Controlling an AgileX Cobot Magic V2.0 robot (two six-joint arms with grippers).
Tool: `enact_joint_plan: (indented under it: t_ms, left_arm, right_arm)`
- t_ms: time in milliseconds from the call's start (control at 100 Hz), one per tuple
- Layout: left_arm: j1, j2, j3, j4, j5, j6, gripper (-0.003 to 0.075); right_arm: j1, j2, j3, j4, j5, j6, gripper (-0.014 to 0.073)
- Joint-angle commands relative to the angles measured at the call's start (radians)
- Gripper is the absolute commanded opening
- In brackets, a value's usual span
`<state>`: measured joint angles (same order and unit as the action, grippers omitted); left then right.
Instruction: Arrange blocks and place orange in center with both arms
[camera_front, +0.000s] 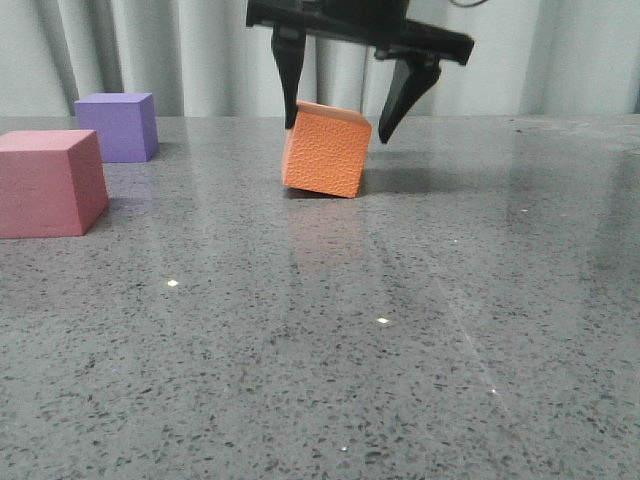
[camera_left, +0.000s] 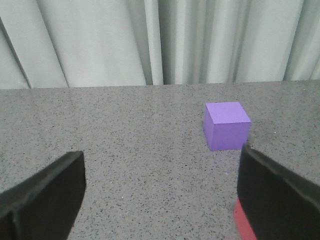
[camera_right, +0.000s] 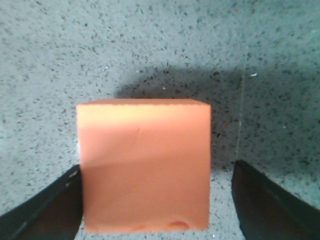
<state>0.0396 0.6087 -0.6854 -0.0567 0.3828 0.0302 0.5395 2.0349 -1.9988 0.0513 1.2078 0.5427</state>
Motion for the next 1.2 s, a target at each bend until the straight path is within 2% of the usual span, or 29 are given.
enact_joint_plan:
  t_ms: [0, 260, 690, 880, 1190]
  left_arm:
    - [0.000, 0.005, -0.035, -0.010, -0.071, -0.007, 0.0585]
    - [0.000, 0.005, -0.035, -0.010, -0.071, -0.007, 0.0585]
    - [0.000, 0.005, -0.035, -0.010, -0.071, -0.007, 0.0585]
    - [0.000, 0.005, -0.035, -0.010, -0.071, -0.007, 0.0585]
    - [0.000, 0.005, -0.035, -0.019, -0.073, -0.007, 0.0585]
  right_arm:
    - [-0.002, -0.095, -0.035, -0.012, -0.020, -0.014, 0.0594]
    - [0.010, -0.183, -0.032, -0.012, 0.005, -0.112, 0.0594]
    - [0.118, -0.368, 0.006, -0.039, -0.067, -0.223, 0.0594]
    - [0.137, -0.487, 0.205, -0.045, -0.183, -0.223, 0.0594]
    - [0.137, -0.747, 0.675, -0.051, -0.464, -0.228, 0.0594]
